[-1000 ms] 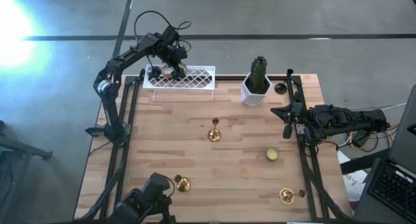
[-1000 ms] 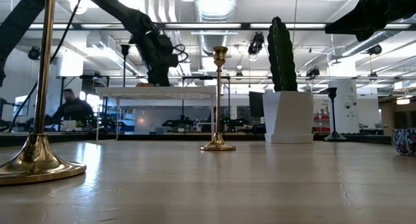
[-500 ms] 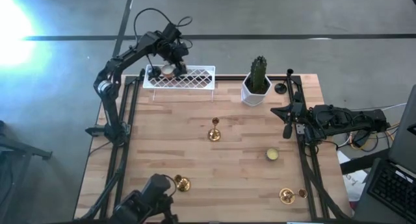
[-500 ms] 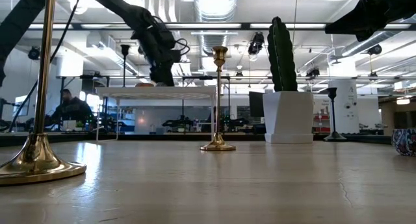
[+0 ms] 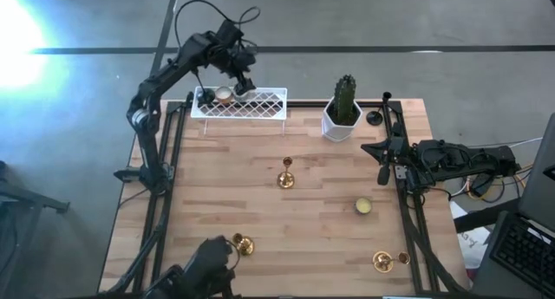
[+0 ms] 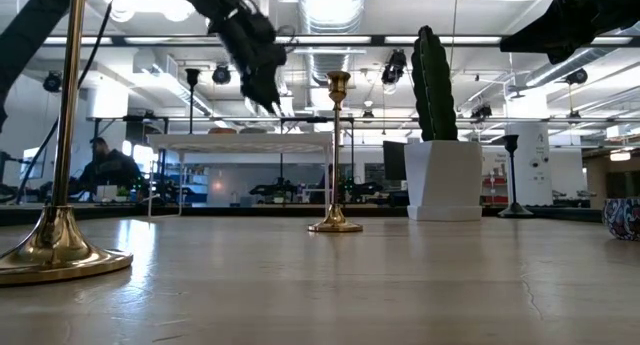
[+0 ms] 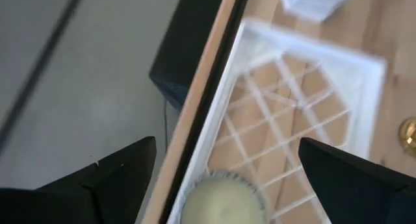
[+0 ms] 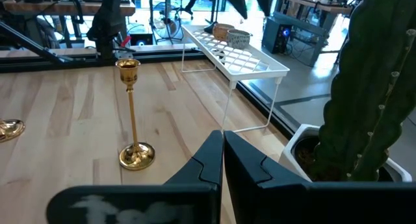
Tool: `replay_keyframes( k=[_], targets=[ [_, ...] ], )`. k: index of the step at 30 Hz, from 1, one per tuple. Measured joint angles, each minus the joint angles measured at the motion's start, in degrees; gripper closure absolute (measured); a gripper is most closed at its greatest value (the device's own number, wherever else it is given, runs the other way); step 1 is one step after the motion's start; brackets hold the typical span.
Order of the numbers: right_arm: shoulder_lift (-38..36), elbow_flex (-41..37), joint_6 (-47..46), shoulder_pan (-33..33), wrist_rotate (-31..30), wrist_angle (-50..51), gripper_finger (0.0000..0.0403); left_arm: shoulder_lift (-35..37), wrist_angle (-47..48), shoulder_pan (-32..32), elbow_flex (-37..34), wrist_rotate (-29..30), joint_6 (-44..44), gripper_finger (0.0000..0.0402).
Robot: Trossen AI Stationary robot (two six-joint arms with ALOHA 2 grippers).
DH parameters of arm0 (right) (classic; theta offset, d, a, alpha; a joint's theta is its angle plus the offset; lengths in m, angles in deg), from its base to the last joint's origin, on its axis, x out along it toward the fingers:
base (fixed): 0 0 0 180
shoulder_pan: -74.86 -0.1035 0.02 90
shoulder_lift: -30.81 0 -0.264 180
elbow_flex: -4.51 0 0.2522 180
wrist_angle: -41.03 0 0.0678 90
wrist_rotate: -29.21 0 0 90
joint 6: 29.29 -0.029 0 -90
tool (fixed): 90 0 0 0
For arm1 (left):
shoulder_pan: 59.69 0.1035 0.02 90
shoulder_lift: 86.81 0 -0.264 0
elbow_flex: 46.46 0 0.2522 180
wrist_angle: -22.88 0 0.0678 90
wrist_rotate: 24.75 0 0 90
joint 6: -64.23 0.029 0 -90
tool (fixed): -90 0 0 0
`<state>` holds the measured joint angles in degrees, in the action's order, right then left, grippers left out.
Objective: Pick & Place candle stick holders
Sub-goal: Put the red scented candle bottle on the shelf
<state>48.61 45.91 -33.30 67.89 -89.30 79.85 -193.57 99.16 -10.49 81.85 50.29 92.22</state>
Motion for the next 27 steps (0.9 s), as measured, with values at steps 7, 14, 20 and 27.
replay_keyframes(
  k=[7,14,20,27],
  targets=[
    [0.0,0.0,0.1,0.0,0.0,0.0,0.0394,0.1,3.3,-4.9,16.3,-0.1,0.0,0.0021],
    [0.0,0.0,0.0,0.0,0.0,0.0,0.0394,10.0,-4.3,-12.4,13.2,-0.7,-4.5,0.0021],
    [0.0,0.0,0.1,0.0,0.0,0.0,0.0394,19.9,-5.0,-21.6,7.3,-0.7,-4.6,0.0021],
    [0.0,0.0,1.7,0.0,0.0,-0.4,0.0394,30.0,-5.1,-32.0,-4.0,-0.5,-7.5,0.0021]
  ],
)
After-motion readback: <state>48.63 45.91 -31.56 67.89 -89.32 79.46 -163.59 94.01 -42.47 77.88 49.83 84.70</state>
